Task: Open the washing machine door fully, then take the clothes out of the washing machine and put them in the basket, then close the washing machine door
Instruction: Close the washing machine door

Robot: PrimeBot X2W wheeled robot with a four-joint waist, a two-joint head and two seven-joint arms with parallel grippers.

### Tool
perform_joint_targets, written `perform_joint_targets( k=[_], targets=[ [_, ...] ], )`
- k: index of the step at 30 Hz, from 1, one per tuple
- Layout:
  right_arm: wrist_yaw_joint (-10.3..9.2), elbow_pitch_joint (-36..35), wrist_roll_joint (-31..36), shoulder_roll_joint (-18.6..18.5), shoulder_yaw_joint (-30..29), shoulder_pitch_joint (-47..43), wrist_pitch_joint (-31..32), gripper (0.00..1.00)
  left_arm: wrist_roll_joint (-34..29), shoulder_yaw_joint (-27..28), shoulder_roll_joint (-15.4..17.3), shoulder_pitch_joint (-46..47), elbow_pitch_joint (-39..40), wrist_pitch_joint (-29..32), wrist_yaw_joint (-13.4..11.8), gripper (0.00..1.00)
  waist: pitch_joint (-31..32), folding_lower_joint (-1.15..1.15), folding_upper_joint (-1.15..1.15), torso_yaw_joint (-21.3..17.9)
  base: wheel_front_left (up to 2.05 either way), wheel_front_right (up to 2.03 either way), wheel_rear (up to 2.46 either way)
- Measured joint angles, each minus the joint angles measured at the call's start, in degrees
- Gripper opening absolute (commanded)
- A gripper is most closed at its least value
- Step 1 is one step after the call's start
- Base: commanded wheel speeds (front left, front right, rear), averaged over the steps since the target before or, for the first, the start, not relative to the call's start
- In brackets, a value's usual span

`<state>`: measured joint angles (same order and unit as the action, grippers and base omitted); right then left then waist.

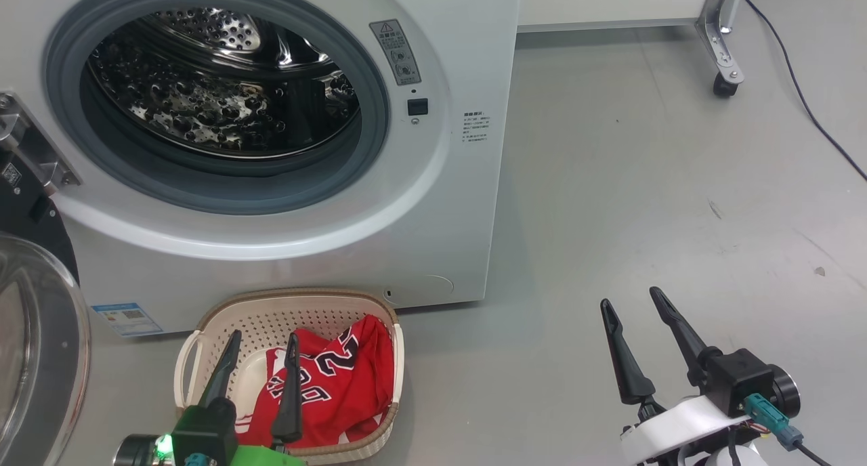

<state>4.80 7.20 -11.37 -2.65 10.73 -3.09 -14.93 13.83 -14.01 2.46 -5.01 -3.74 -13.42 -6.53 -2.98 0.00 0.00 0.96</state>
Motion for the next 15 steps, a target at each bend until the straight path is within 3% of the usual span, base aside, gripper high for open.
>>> perform_joint_targets(
  k=[15],
  targets=[
    [-0.26,-0.03,-0.01,0.05,0.12,-0.17,0.0,1.0,-1.42,-0.02,0.03,-0.04,1.15,0.8,-0.23,1.0,-0.22,0.0,0.0,0.22,-0.93,0.93,0.0]
  ],
)
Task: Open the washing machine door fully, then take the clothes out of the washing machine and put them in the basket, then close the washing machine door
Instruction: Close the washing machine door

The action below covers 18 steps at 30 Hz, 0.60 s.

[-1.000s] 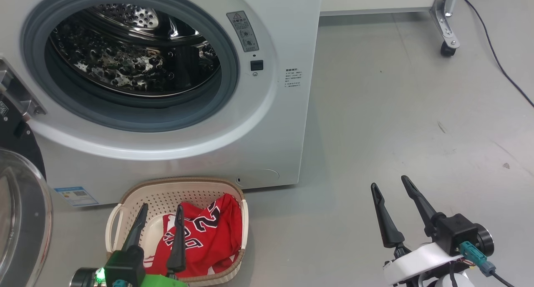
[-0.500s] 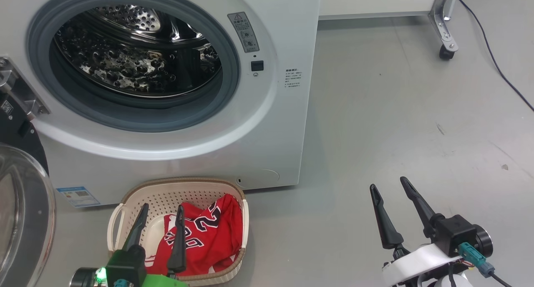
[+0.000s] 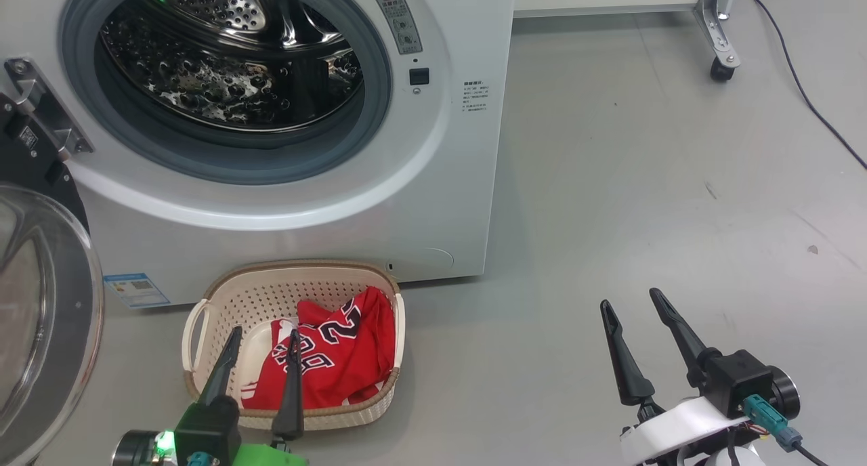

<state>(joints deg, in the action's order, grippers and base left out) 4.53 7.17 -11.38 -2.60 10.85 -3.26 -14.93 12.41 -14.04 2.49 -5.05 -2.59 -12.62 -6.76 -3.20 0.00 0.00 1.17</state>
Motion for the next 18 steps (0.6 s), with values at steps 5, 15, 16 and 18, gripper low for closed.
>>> perform_joint_targets(
  k=[5,15,16,18],
  targets=[
    [0.0,-0.01,0.0,0.01,0.01,0.0,0.0,1.0,0.0,0.01,0.0,0.0,0.7,-0.04,0.0,1.0,-0.04,0.0,0.0,0.06,-0.92,0.92,0.0],
    [-0.01,0.0,0.0,0.01,0.03,0.0,0.0,1.0,0.0,0.01,0.01,0.0,0.99,-0.04,-0.01,1.0,0.1,0.0,0.0,-0.04,-0.61,0.61,0.0],
    [-0.01,0.01,0.0,0.01,0.03,0.0,0.0,1.0,0.0,0.01,0.01,0.0,0.99,-0.04,-0.01,1.0,0.13,0.0,0.0,-0.06,-0.38,0.38,0.0],
    [-0.01,0.02,0.0,0.01,0.04,0.0,0.0,1.0,0.0,0.0,0.01,-0.01,0.99,-0.04,-0.01,1.0,0.2,0.0,0.0,-0.1,-0.33,0.33,0.0]
  ],
)
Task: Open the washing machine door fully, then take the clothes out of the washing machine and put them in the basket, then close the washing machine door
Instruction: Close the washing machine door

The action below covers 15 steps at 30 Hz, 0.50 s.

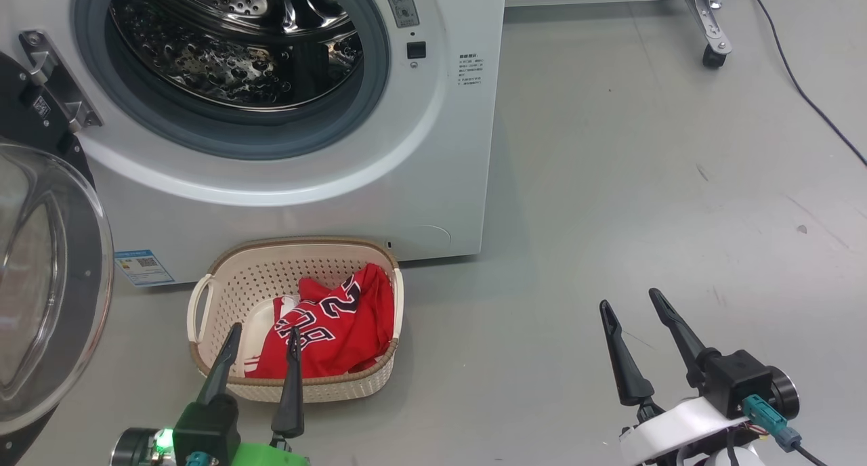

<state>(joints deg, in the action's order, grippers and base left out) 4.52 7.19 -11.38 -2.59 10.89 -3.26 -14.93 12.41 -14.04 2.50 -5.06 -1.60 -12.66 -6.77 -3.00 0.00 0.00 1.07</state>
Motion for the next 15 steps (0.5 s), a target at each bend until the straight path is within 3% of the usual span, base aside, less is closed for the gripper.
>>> perform_joint_targets(
  k=[15],
  targets=[
    [-0.09,0.11,0.0,0.01,0.23,-0.55,0.0,1.0,0.03,-0.18,0.0,-0.22,0.0,0.32,0.0,1.0,0.94,0.0,0.0,-0.2,-0.07,0.07,0.0]
  ],
)
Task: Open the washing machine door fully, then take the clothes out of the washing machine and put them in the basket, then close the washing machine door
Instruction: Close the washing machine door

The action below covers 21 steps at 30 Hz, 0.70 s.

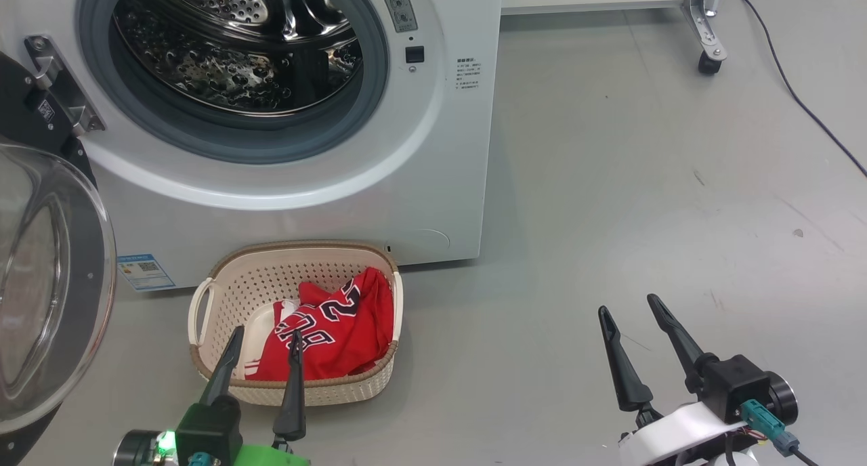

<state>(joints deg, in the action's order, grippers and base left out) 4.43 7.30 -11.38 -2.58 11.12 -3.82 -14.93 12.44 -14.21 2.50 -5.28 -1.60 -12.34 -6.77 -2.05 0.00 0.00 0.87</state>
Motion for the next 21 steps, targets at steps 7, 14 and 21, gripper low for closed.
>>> perform_joint_targets(
  k=[7,14,21],
  targets=[
    [0.0,0.15,0.0,0.01,0.19,-0.19,0.0,1.0,0.0,-0.03,0.0,-0.21,-0.02,0.43,0.0,1.0,0.3,0.0,0.0,0.03,0.0,0.0,0.0],
    [-0.04,0.2,0.0,0.01,0.18,-0.21,0.0,1.0,0.0,-0.08,0.0,-0.85,-0.04,0.75,0.0,1.0,0.62,0.0,0.0,0.21,0.0,0.0,0.0],
    [-0.49,-0.04,0.0,0.03,-0.62,-0.89,0.0,1.0,-0.11,-0.53,0.03,-0.85,-0.09,1.2,-0.01,1.0,0.63,0.0,0.0,1.59,0.0,0.0,0.0]
  ],
)
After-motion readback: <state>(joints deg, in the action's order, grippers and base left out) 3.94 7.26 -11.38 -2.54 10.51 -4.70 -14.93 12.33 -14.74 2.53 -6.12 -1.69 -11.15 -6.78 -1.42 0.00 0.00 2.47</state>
